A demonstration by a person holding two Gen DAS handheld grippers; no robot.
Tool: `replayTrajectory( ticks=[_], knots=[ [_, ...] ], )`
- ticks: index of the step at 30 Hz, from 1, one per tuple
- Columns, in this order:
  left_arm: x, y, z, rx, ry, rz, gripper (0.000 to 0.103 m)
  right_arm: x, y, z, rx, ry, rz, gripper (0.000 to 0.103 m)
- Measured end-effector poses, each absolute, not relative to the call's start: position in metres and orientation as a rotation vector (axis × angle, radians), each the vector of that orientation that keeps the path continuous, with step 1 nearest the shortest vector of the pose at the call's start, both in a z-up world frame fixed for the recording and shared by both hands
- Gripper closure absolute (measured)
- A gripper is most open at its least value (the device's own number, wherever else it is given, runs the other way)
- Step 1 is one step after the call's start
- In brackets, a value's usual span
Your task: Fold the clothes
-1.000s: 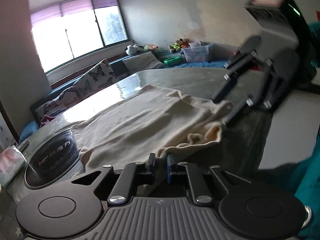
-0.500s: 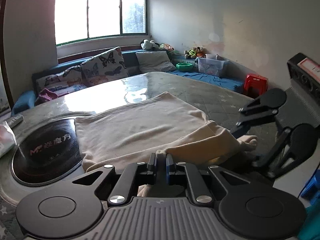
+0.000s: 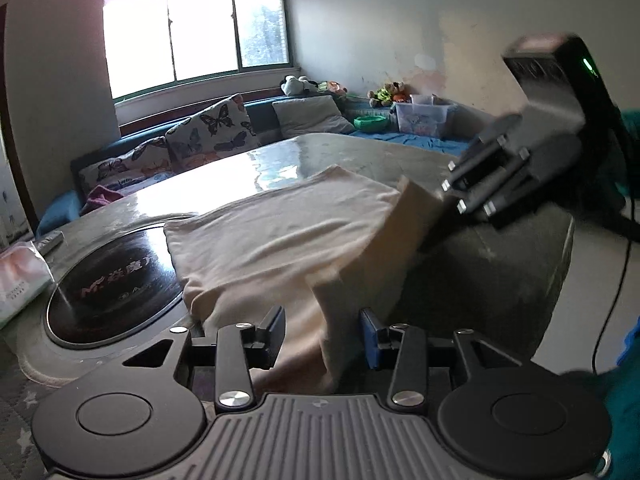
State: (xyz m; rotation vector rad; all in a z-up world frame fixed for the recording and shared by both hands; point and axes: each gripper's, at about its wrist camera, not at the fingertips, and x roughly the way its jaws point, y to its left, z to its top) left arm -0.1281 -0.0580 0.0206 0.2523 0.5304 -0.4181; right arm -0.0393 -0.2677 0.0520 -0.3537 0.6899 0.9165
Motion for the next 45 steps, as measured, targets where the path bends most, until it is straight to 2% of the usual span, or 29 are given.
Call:
replayTrajectory(
  ticks=[8, 10, 12, 15, 26, 34, 39, 45],
  knots=[
    [-0.127, -0.056, 0.006, 0.379, 0.507, -0.4, 0.06, -0.029, -0.271, 0.061, -0.297, 0.691, 0.895, 0.089],
    [-0.124, -0.052, 0.005, 0.381, 0.506, -0.395, 0.068, -0.029, -0.273, 0.061, -0.288, 0.689, 0.888, 0.09],
    [-0.122, -0.049, 0.005, 0.358, 0.507, -0.392, 0.082, -0.031, -0.275, 0.059, -0.276, 0.684, 0.883, 0.091],
    [-0.122, -0.044, 0.009, 0.304, 0.498, -0.389, 0.089, -0.035, -0.277, 0.058, -0.266, 0.668, 0.873, 0.092],
    [-0.15, -0.036, 0.047, 0.188, 0.451, -0.421, 0.09, -0.066, -0.297, 0.083, -0.256, 0.627, 0.909, 0.093],
    [-0.197, -0.04, 0.067, 0.18, 0.458, -0.476, 0.09, -0.122, -0.312, 0.106, -0.304, 0.631, 0.973, 0.093],
    [-0.185, -0.04, 0.07, 0.171, 0.44, -0.462, 0.09, -0.124, -0.314, 0.109, -0.296, 0.633, 0.957, 0.093],
    [-0.144, -0.04, 0.077, 0.184, 0.417, -0.433, 0.09, -0.087, -0.311, 0.12, -0.272, 0.607, 0.915, 0.094]
  ],
)
